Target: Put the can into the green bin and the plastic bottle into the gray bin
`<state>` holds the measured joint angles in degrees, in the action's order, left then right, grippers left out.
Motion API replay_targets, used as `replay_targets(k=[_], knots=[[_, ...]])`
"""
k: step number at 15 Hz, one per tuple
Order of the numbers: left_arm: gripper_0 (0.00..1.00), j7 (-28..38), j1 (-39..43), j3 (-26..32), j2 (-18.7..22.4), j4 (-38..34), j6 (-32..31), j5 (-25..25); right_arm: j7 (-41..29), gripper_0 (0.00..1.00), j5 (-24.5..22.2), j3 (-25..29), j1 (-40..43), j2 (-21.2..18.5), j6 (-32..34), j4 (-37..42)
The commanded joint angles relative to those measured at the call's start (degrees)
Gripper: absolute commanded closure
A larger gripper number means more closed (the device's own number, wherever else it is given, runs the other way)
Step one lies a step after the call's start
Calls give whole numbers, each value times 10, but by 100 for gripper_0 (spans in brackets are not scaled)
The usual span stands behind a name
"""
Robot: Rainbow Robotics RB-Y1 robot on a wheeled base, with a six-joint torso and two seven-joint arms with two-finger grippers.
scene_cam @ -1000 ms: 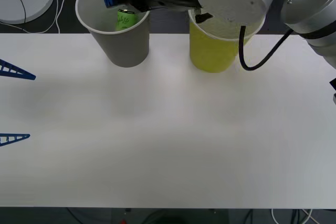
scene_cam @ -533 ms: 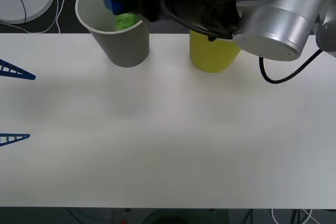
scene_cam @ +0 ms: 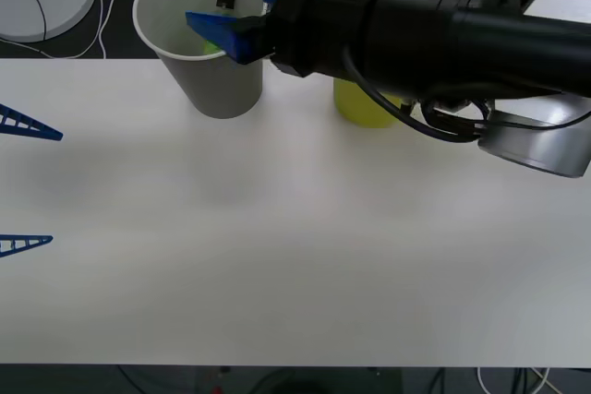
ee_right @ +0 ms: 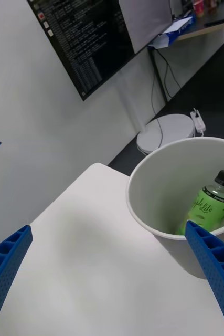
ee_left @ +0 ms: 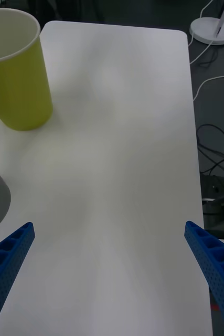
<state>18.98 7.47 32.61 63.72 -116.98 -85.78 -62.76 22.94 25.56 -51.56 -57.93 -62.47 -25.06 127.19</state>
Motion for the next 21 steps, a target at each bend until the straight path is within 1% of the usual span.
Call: replay_targets(k=[1, 2, 3, 5, 7, 8, 10, 12, 13, 15, 19, 20, 21], knots=[[0, 0, 0, 0, 0, 0, 0, 0, -81, 0, -86, -38, 7, -51, 113, 0], [0, 0, 0, 0, 0, 0, 0, 0, -128, 0, -130, -50, 9, -72, 160, -5], [0, 0, 0, 0, 0, 0, 0, 0, -161, 0, -158, -55, 12, -85, 192, -8], [0, 0, 0, 0, 0, 0, 0, 0, -227, 0, -213, -55, 28, -117, 261, -11], [0, 0, 0, 0, 0, 0, 0, 0, -271, 0, -252, -54, 39, -144, 316, -14], [0, 0, 0, 0, 0, 0, 0, 0, -281, 0, -262, -53, 45, -162, 356, -21], [0, 0, 0, 0, 0, 0, 0, 0, -278, 0, -270, -53, 51, -180, 422, -41], [0, 0, 0, 0, 0, 0, 0, 0, -278, 0, -307, -44, 62, -199, 491, -70], [0, 0, 0, 0, 0, 0, 0, 0, -277, 0, -326, -34, 70, -205, 515, -82], [0, 0, 0, 0, 0, 0, 0, 0, -280, 0, -363, 6, 101, -212, 561, -100], [0, 0, 0, 0, 0, 0, 0, 0, -299, 0, -427, 110, 186, -214, 648, -128], [0, 0, 0, 0, 0, 0, 0, 0, -313, 0, -442, 129, 203, -215, 668, -134], [0, 0, 0, 0, 0, 0, 0, 0, -336, 0, -466, 161, 225, -215, 697, -140]])
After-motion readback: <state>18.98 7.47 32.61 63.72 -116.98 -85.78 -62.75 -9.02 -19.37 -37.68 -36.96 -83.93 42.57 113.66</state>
